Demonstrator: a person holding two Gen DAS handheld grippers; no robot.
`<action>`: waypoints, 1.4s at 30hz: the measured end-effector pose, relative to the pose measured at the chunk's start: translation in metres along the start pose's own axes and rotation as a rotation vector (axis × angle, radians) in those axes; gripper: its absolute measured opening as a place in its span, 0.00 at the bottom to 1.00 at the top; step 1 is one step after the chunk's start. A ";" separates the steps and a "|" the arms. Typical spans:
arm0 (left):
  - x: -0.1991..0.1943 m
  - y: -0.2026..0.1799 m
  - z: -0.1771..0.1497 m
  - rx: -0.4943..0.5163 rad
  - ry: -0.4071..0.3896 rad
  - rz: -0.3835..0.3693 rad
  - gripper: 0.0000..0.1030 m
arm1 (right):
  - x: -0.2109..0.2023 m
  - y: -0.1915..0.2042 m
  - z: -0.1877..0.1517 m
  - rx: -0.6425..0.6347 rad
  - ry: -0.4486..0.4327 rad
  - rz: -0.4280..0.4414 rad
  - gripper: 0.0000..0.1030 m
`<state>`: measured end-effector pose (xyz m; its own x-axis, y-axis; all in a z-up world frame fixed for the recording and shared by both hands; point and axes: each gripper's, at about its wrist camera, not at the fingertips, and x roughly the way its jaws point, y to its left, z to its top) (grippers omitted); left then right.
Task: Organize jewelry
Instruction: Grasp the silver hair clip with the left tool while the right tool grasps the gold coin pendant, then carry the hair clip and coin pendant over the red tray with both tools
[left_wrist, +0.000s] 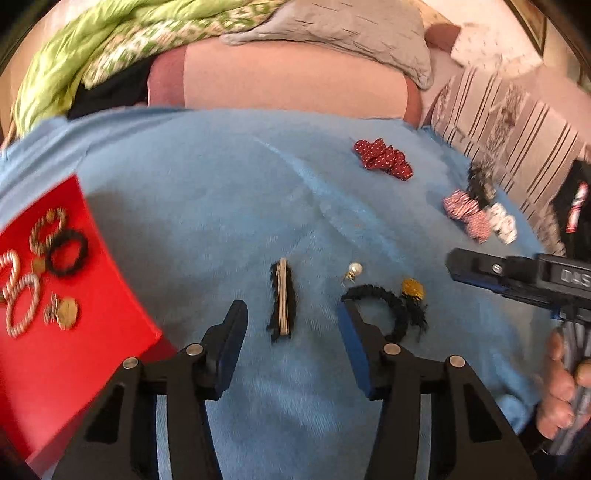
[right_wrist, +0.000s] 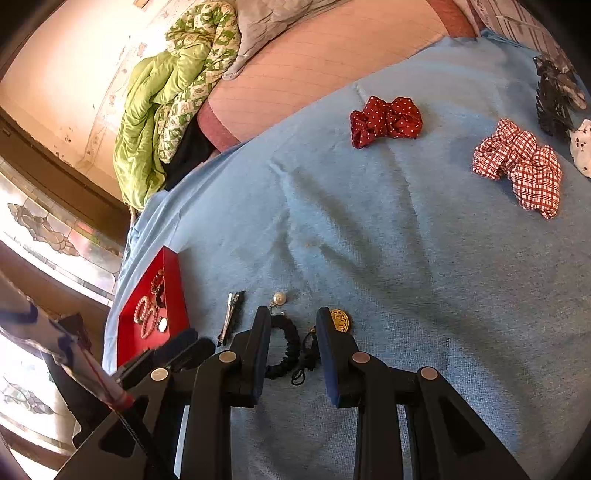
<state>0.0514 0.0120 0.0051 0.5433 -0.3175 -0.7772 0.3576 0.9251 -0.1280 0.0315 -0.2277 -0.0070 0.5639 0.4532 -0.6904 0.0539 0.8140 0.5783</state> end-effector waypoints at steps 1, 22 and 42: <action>0.006 -0.002 0.002 0.001 0.008 0.020 0.48 | 0.000 -0.001 0.000 0.001 0.003 -0.004 0.27; 0.005 -0.002 0.016 0.022 -0.062 0.042 0.12 | 0.047 0.029 -0.020 -0.235 0.115 -0.277 0.15; -0.057 0.041 0.015 -0.038 -0.202 0.015 0.12 | -0.018 0.088 -0.012 -0.290 -0.245 -0.059 0.07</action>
<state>0.0466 0.0647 0.0538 0.6911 -0.3354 -0.6402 0.3216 0.9360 -0.1432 0.0159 -0.1599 0.0506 0.7488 0.3307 -0.5744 -0.1237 0.9211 0.3691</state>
